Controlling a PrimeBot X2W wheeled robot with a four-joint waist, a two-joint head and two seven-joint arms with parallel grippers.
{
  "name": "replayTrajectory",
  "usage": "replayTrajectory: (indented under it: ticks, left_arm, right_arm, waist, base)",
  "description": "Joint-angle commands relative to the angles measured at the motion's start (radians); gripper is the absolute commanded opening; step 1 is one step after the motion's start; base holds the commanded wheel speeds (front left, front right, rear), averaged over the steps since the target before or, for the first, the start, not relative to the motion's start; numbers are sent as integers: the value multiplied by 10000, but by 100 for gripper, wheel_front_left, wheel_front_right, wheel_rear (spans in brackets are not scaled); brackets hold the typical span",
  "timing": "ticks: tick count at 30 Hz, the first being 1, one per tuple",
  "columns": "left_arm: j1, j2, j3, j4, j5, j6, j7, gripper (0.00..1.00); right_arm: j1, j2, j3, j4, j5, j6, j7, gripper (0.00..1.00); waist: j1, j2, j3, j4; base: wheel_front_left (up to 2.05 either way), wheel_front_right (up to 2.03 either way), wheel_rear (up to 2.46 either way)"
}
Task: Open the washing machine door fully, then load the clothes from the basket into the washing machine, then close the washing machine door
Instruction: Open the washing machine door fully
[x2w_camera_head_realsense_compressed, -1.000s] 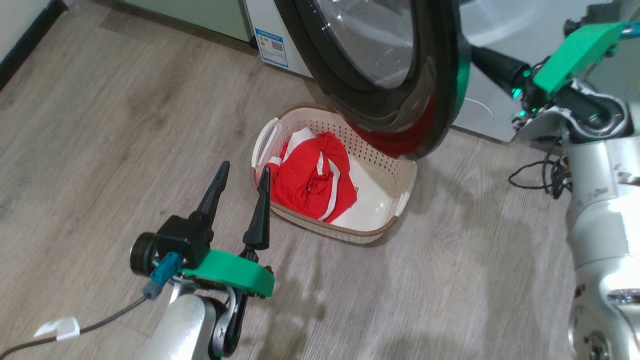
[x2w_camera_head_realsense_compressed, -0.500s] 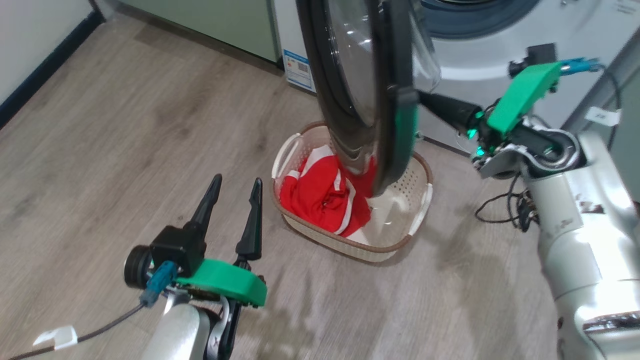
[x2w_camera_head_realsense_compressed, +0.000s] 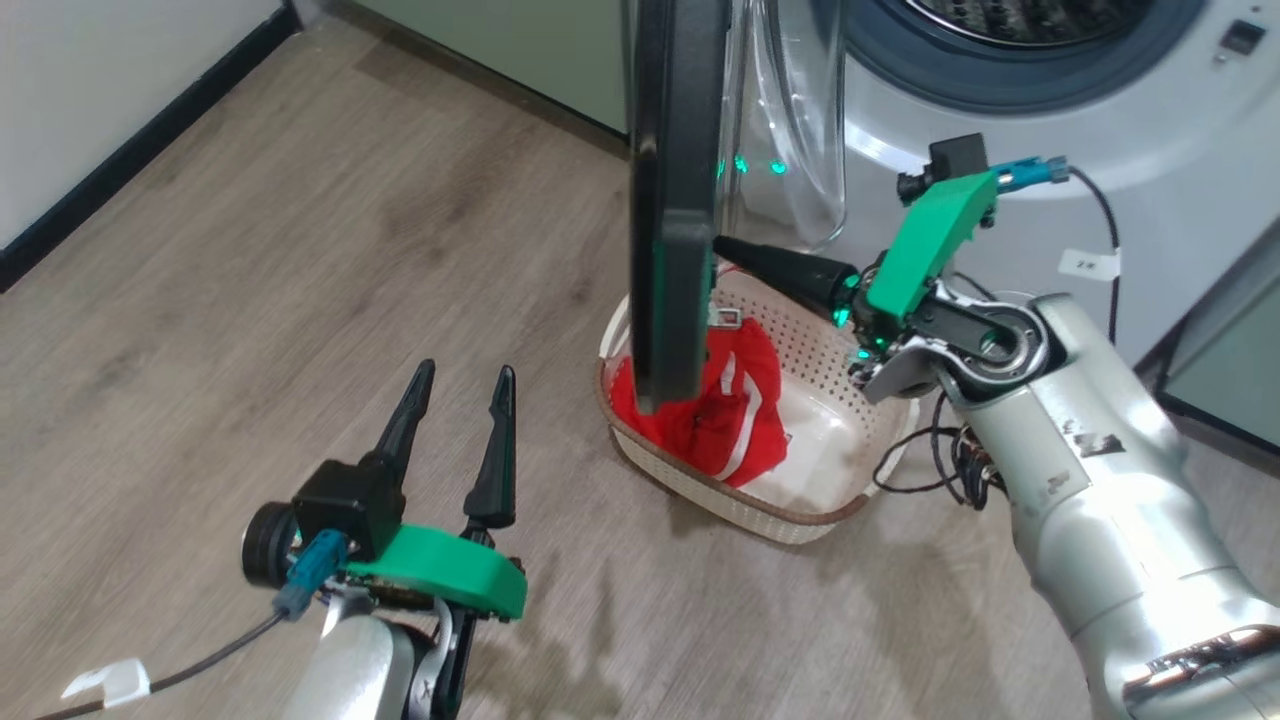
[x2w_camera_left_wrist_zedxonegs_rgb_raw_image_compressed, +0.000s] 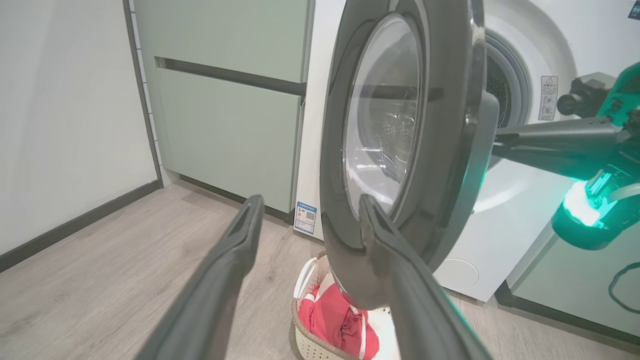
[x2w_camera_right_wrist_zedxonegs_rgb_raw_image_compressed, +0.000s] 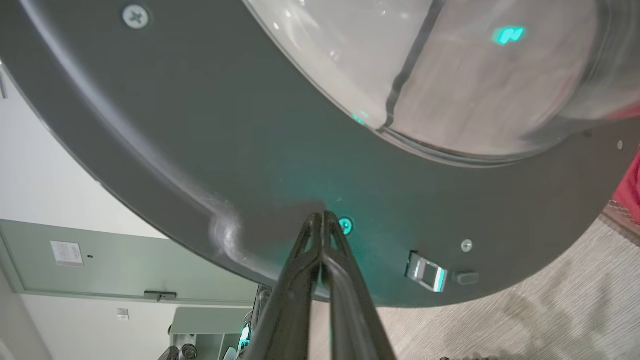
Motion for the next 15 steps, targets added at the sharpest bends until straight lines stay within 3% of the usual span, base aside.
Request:
replayTrajectory:
  ticks: [1,9,15]
  left_arm:
    - [-151,95,375,-354,-6,33,-97,100]
    - [-70,95,527,-337,81,102,-97,100]
    - [-10,95,694,-279,155,115,-97,100]
  right_arm:
    - [-468,207,273,-265,235,8,-186,0]
    - [-538,207,819,-65,653,8,-708,0]
    - [-163,-71,985,-489,238,8,-1255,0]
  waist:
    - [1,-1,-4,103]
    - [1,-1,-189,143]
    - [1,-1,-526,-139]
  base:
    - [0,0,0]
    - [0,0,0]
    - [0,0,0]
